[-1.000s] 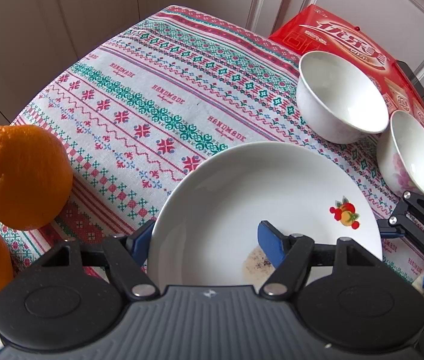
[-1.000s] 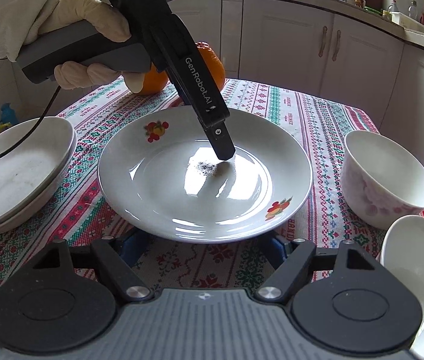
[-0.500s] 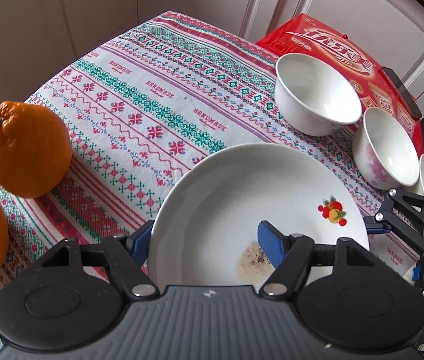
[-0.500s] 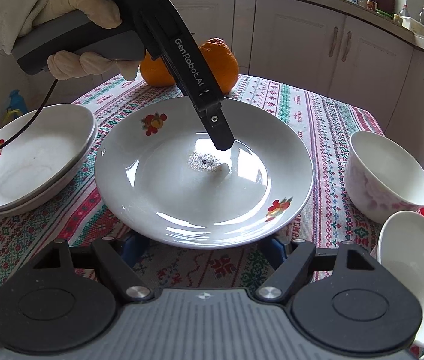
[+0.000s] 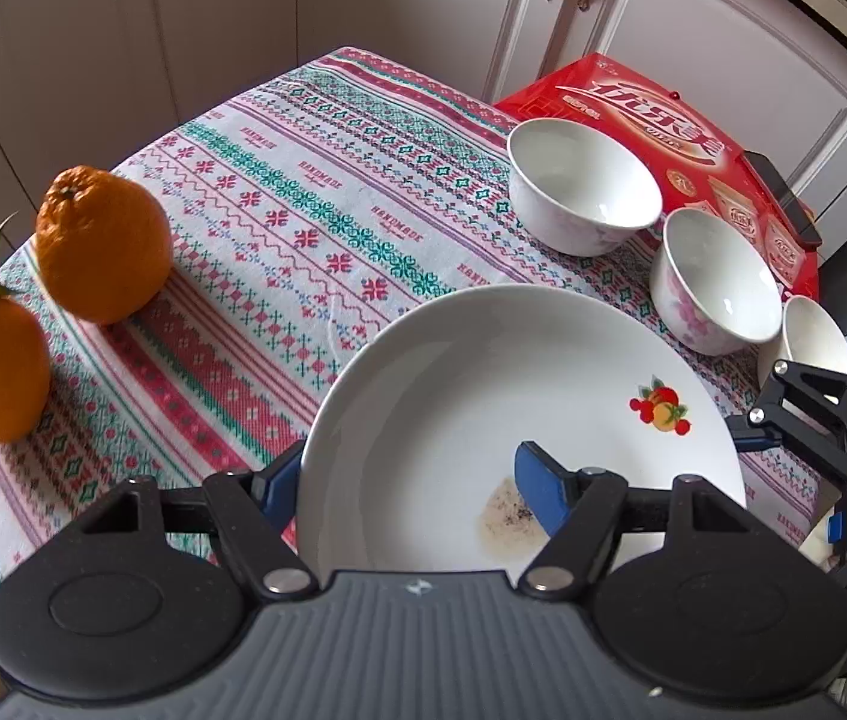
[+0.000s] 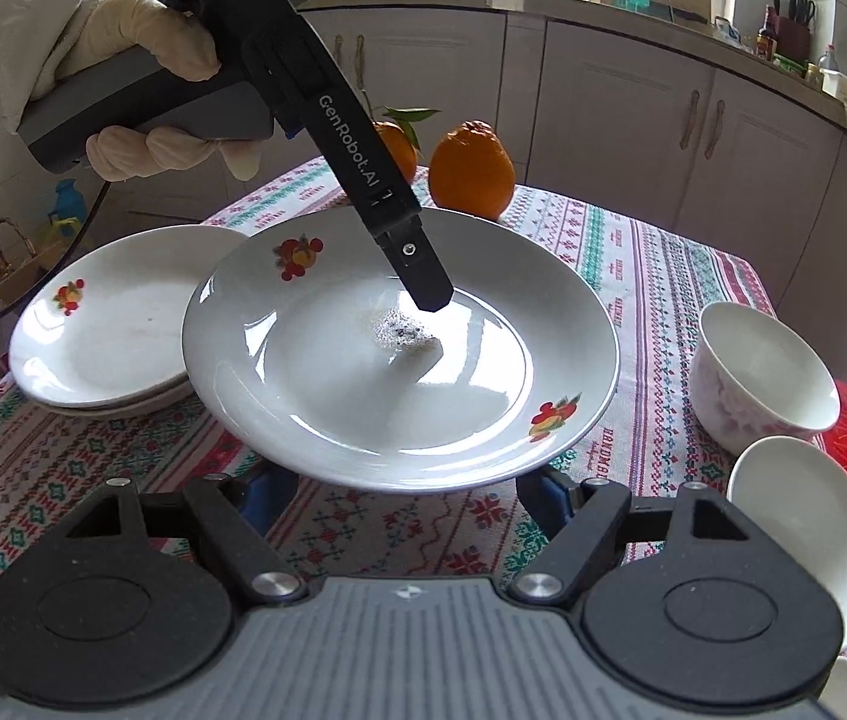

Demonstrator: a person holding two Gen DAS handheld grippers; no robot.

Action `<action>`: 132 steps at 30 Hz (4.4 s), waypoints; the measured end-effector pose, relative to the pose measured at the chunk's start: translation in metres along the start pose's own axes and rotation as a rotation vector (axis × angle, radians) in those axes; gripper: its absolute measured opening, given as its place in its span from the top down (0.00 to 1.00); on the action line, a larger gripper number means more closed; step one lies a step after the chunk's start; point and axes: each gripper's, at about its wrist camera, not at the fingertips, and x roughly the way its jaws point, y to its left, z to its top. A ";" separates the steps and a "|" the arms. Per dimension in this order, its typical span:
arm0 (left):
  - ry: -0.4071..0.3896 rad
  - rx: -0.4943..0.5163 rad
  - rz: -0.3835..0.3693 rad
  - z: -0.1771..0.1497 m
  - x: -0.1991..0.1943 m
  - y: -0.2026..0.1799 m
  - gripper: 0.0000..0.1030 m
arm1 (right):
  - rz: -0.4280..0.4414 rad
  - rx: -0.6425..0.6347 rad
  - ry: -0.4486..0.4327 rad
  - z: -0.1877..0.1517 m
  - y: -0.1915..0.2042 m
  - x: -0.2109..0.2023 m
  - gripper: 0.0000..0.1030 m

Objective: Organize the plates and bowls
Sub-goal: 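Lift the stained plate with the left gripper toward the plate stack, then lower the stained white plate onto the plate stack with the left gripper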

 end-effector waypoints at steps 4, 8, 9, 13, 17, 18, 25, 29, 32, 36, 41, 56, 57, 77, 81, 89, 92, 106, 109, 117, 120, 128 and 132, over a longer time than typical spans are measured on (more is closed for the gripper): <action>-0.014 -0.038 0.015 -0.016 -0.013 0.000 0.30 | 0.014 -0.027 -0.015 0.003 0.009 -0.008 0.19; -0.031 -0.080 0.031 -0.036 -0.029 0.003 0.30 | 0.029 -0.057 -0.031 0.007 0.019 -0.012 0.19; -0.034 -0.092 0.033 -0.041 -0.032 0.004 0.30 | 0.034 -0.063 -0.034 0.008 0.022 -0.013 0.19; -0.061 -0.139 0.054 -0.061 -0.047 0.008 0.30 | 0.062 -0.097 -0.038 0.013 0.035 -0.013 0.19; -0.075 -0.193 0.065 -0.082 -0.058 0.016 0.30 | 0.092 -0.132 -0.034 0.014 0.050 -0.008 0.19; -0.077 -0.204 0.071 -0.088 -0.060 0.017 0.30 | 0.103 -0.140 -0.032 0.015 0.053 -0.007 0.19; -0.099 -0.286 0.078 -0.121 -0.069 0.028 0.30 | 0.155 -0.192 -0.017 0.018 0.075 0.002 0.19; -0.115 -0.318 0.076 -0.133 -0.072 0.034 0.30 | 0.166 -0.214 -0.011 0.020 0.083 0.006 0.19; -0.123 -0.336 0.075 -0.140 -0.071 0.037 0.30 | 0.168 -0.226 -0.009 0.022 0.087 0.008 0.19; -0.127 -0.351 0.073 -0.147 -0.067 0.041 0.30 | 0.162 -0.245 -0.009 0.023 0.092 0.009 0.19; -0.130 -0.370 0.071 -0.155 -0.064 0.045 0.30 | 0.160 -0.264 -0.006 0.022 0.099 0.008 0.19; -0.112 -0.383 0.088 -0.163 -0.059 0.051 0.30 | 0.162 -0.287 -0.001 0.024 0.107 0.012 0.19; -0.111 -0.384 0.091 -0.164 -0.058 0.052 0.30 | 0.162 -0.288 -0.002 0.024 0.107 0.012 0.19; -0.103 -0.353 0.133 -0.167 -0.066 0.051 0.30 | 0.165 -0.303 -0.007 0.022 0.110 0.011 0.19; -0.113 -0.370 0.124 -0.169 -0.070 0.054 0.30 | 0.168 -0.309 -0.009 0.022 0.111 0.011 0.19; -0.114 -0.354 0.143 -0.167 -0.075 0.051 0.30 | 0.169 -0.310 -0.013 0.022 0.111 0.010 0.19; -0.115 -0.351 0.151 -0.167 -0.077 0.050 0.30 | 0.165 -0.310 -0.015 0.021 0.111 0.011 0.18; -0.125 -0.338 0.188 -0.166 -0.082 0.046 0.28 | 0.156 -0.303 -0.031 0.020 0.107 0.004 0.13; -0.128 -0.334 0.201 -0.165 -0.082 0.044 0.28 | 0.138 -0.299 -0.045 0.020 0.105 -0.001 0.05; -0.120 -0.316 0.225 -0.164 -0.082 0.038 0.27 | 0.147 -0.291 -0.058 0.022 0.100 -0.005 0.04; -0.121 -0.314 0.230 -0.166 -0.082 0.036 0.26 | 0.149 -0.304 -0.047 0.023 0.102 0.004 0.05; -0.127 -0.315 0.237 -0.166 -0.081 0.037 0.22 | 0.203 -0.285 -0.021 0.021 0.101 0.011 0.29; -0.129 -0.311 0.253 -0.166 -0.081 0.039 0.21 | 0.218 -0.288 -0.028 0.021 0.104 0.008 0.31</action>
